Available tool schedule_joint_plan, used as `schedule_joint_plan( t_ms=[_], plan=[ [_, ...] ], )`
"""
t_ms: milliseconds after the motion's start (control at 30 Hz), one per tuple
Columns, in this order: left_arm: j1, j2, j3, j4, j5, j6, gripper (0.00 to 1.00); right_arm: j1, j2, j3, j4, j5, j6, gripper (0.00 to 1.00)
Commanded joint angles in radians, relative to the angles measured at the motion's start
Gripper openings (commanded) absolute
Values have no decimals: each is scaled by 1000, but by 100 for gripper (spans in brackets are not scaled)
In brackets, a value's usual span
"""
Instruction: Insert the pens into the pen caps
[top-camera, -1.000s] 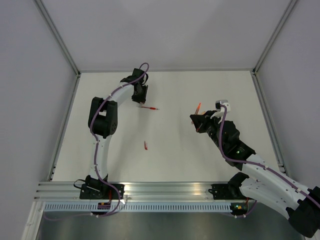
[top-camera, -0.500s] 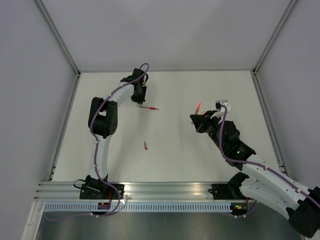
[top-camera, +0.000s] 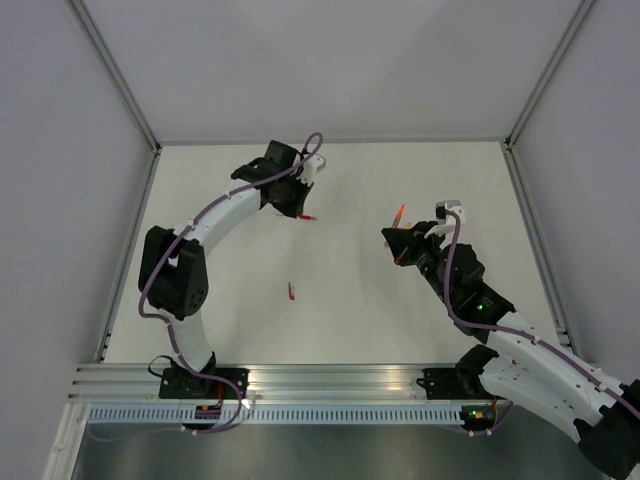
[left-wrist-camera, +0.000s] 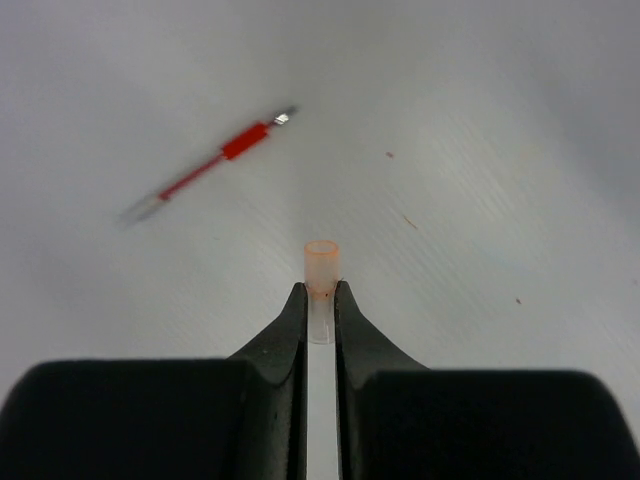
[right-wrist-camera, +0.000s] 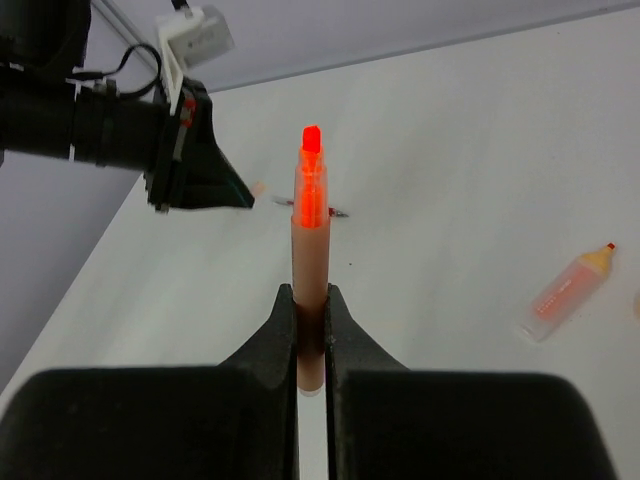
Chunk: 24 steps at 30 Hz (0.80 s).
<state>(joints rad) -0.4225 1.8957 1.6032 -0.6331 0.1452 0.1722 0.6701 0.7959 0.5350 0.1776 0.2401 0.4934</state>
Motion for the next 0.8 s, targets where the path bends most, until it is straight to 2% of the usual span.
schedule_joint_plan(
  t_ms=[0,100,333,767],
  plan=[
    [-78,-59,-161,-66,77,203,6,0,-37,5,16,18,2,0],
    [-79,-90,-247,-44,56,240,7,0,-46,2,10,37,-4,0],
    [-87,-182,-405,67,56,458,2,0,-84,0,-9,99,-19,0],
    [-107,-55,-394,46,-90,512,3,0,-115,-6,-12,108,-19,0]
  ],
)
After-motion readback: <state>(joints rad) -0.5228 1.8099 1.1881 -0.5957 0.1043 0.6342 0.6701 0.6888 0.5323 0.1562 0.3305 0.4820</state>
